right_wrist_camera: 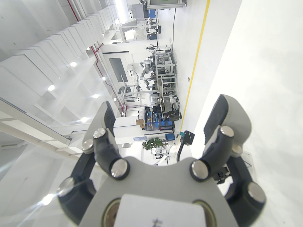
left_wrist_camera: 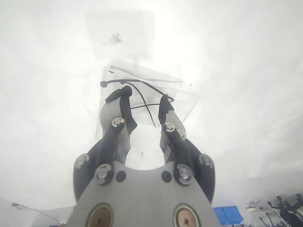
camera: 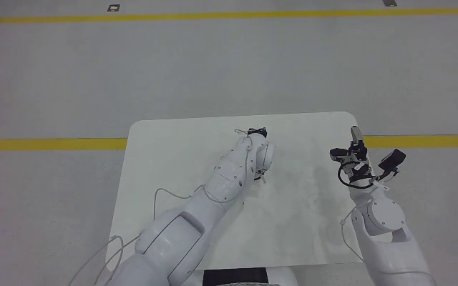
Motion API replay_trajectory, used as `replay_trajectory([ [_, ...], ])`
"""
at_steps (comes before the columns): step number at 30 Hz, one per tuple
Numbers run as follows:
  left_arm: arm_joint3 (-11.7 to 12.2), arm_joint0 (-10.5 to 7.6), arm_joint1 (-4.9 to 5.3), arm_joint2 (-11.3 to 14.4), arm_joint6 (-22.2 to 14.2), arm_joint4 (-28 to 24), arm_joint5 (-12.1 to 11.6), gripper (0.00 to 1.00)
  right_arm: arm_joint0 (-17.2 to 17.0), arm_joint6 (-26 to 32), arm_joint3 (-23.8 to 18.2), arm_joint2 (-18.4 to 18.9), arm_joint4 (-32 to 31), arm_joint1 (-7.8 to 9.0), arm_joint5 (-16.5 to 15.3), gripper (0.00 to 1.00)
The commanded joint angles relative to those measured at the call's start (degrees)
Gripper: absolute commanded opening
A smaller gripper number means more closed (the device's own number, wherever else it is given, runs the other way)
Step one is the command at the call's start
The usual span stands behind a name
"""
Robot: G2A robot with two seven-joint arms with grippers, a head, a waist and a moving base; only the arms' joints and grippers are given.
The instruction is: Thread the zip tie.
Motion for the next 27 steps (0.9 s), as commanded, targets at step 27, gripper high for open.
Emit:
replay_trajectory([
  [27, 8.5, -4.21, -1.00, 4.3, 2.6, -7.9, 0.0, 0.15, 0.0, 0.0, 0.0, 0.0, 0.0, 0.00, 0.0, 1.00],
])
